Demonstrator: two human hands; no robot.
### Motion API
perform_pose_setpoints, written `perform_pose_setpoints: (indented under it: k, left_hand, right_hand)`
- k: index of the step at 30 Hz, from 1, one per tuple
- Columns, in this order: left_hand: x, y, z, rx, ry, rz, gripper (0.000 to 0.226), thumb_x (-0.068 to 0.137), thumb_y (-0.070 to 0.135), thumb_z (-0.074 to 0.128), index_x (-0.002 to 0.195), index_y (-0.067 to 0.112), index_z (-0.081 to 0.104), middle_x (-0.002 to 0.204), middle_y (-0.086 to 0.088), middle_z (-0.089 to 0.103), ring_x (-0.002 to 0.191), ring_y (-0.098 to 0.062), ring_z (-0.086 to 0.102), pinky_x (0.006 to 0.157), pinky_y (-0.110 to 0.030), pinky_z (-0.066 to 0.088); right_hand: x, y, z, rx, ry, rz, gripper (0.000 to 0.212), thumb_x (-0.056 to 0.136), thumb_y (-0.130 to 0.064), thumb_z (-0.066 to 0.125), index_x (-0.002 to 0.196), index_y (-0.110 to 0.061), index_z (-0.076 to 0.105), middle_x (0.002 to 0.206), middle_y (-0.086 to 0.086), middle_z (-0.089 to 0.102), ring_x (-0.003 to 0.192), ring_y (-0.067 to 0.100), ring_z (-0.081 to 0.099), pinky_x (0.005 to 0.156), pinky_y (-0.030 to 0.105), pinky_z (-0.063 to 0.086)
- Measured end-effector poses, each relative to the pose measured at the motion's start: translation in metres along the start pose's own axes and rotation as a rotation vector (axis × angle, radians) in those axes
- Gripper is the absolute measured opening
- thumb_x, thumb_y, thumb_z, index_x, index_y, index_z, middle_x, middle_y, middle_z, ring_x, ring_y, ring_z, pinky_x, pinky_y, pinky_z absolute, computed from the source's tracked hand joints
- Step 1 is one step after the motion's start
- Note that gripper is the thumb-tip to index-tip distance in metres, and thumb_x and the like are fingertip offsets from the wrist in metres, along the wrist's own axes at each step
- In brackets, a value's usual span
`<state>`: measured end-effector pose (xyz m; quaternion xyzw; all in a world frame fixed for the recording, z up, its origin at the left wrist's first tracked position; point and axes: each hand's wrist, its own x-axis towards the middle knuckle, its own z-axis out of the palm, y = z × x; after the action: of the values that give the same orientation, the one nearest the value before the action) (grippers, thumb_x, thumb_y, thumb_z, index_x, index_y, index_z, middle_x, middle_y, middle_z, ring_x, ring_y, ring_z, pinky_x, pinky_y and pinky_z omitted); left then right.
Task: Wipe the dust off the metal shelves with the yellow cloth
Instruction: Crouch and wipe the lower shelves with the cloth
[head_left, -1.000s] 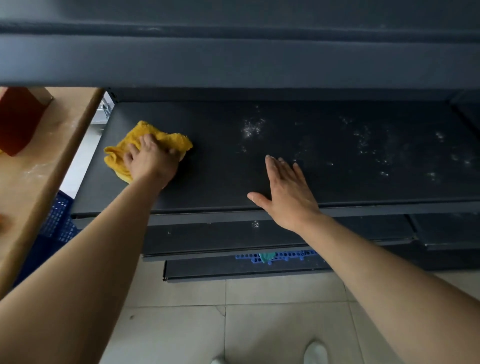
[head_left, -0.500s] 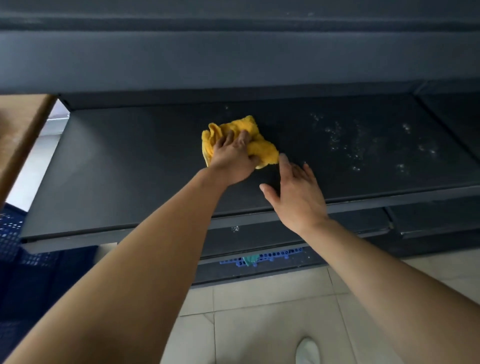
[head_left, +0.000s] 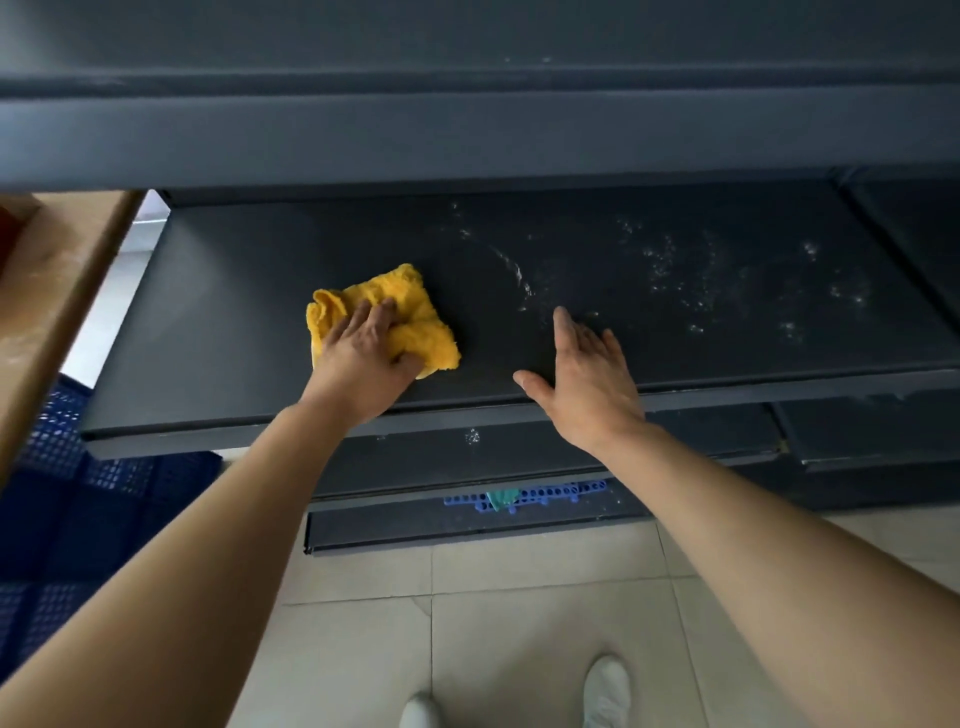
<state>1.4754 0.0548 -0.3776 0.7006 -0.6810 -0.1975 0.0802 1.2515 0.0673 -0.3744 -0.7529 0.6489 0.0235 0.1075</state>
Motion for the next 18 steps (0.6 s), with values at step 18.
perform_pose_setpoints:
  k: [18]
  left_hand:
    - [-0.005,0.087,0.044,0.027,0.016,0.171,0.064,0.090,0.033,0.042,0.147,0.011,0.022,0.155,-0.005,0.024,0.146,-0.017,0.010,0.119,-0.033,0.003]
  right_hand:
    - [-0.002,0.062,-0.003,-0.095,-0.016,0.006,0.072,0.098,-0.053,0.025,0.151,-0.010,0.003,0.160,0.007,0.005,0.148,0.022,0.000,0.120,0.043,-0.003]
